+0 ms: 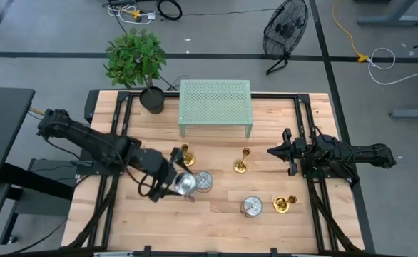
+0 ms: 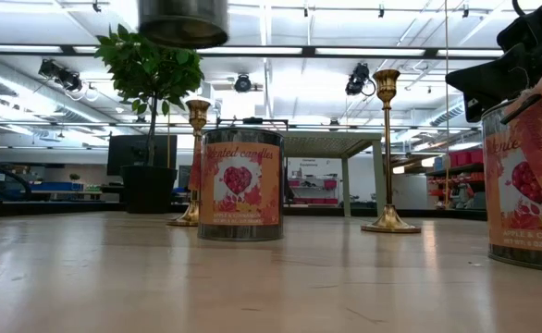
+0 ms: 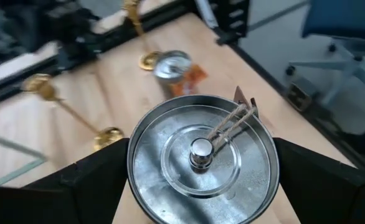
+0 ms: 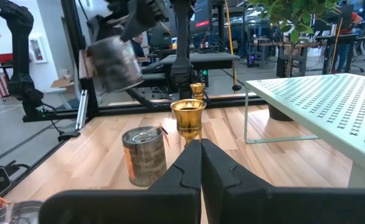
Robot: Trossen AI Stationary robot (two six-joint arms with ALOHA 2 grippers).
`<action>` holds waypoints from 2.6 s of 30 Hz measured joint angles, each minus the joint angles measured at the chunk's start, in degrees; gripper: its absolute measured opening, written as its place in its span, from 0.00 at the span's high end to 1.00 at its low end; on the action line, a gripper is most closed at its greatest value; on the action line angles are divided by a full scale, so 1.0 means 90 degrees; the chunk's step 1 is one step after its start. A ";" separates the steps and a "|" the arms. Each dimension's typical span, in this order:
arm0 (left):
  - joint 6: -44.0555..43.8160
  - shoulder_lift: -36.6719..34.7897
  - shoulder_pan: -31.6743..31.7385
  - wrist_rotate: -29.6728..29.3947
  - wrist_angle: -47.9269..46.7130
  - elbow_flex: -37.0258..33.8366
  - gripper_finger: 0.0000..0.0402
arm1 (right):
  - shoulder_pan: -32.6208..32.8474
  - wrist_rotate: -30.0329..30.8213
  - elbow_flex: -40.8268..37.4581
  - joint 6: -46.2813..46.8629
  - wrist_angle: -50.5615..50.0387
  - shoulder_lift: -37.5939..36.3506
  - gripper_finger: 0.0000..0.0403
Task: Pick & Place candle stick holders
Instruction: Put the bottom silver scented candle on the shelf
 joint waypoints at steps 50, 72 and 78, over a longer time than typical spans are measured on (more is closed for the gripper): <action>-0.0899 0.0143 0.5078 -0.0678 0.0381 0.0747 0.07 | 0.0000 0.0000 0.0001 -0.0001 0.0002 0.0000 0.99; -0.1103 0.1534 0.6071 -0.0526 0.1489 0.0744 0.07 | -0.0001 0.0002 0.0000 -0.0001 0.0000 0.0000 0.99; -0.1252 0.1730 0.6248 -0.0507 0.1597 0.0744 0.07 | -0.0001 0.0001 0.0001 0.0000 0.0001 0.0000 0.99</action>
